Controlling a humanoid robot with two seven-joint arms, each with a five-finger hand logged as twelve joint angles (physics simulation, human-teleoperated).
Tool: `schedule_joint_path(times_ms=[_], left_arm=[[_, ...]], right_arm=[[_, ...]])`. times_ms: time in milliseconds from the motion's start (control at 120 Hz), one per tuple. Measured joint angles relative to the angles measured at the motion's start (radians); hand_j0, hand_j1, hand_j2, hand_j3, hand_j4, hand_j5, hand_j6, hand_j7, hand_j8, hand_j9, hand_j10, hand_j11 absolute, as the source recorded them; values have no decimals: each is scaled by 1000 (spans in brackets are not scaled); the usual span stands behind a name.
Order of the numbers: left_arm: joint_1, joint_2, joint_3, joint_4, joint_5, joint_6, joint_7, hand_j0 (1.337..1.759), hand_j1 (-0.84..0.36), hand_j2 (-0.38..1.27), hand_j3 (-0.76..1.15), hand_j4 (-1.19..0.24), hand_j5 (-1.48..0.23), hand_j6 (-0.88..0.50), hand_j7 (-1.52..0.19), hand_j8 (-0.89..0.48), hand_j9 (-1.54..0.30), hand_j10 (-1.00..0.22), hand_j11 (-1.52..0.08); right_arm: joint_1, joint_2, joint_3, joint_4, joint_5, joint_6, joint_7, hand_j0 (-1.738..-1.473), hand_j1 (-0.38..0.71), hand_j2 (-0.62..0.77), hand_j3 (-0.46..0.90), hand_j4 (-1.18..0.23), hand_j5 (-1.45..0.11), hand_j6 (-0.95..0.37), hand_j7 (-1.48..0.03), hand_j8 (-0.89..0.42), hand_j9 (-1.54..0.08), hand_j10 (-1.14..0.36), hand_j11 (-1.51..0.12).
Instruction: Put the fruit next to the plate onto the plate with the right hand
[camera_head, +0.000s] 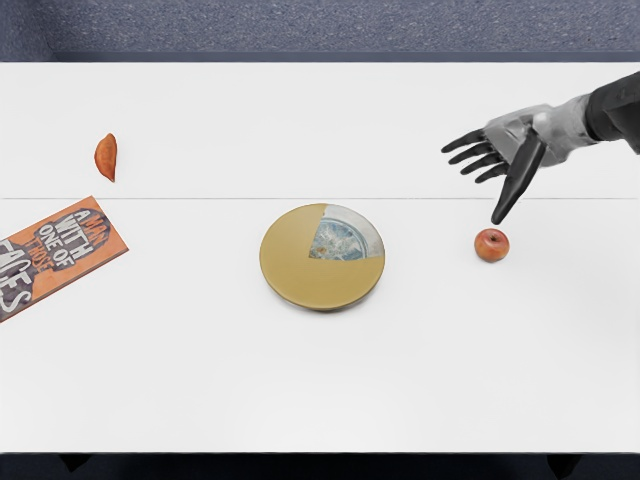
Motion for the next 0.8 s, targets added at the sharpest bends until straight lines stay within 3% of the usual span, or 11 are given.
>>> schedule_joint_path(times_ms=[225,342,558,800], left_arm=[[7,0,-1,1,0,0,0,1658,349,0,0,0,0,0,0,0,0,0,0],[6,0,0,0,0,0,0,1658,349,0,0,0,0,0,0,0,0,0,0],[6,0,0,0,-1,0,0,1658,349,0,0,0,0,0,0,0,0,0,0],[6,0,-1,0,-1,0,0,1658,349,0,0,0,0,0,0,0,0,0,0]], right_arm=[[144,6,-176,112,-119,-103,0,-1658,-310,-7,0,-34,-42,-35,-42,-34,-42,-34,-42],[168,-33,-216,236,-216,-246,0,-1658,-327,-4,0,-20,-24,-21,-24,-20,-24,-20,-24],[154,-66,-386,490,-359,-710,0,-1658,-342,-1,0,-9,-9,-10,-8,-9,-8,-8,-8],[95,-35,-497,587,-405,-971,0,-1658,-206,-23,0,-123,-156,-124,-156,-123,-156,-122,-156]])
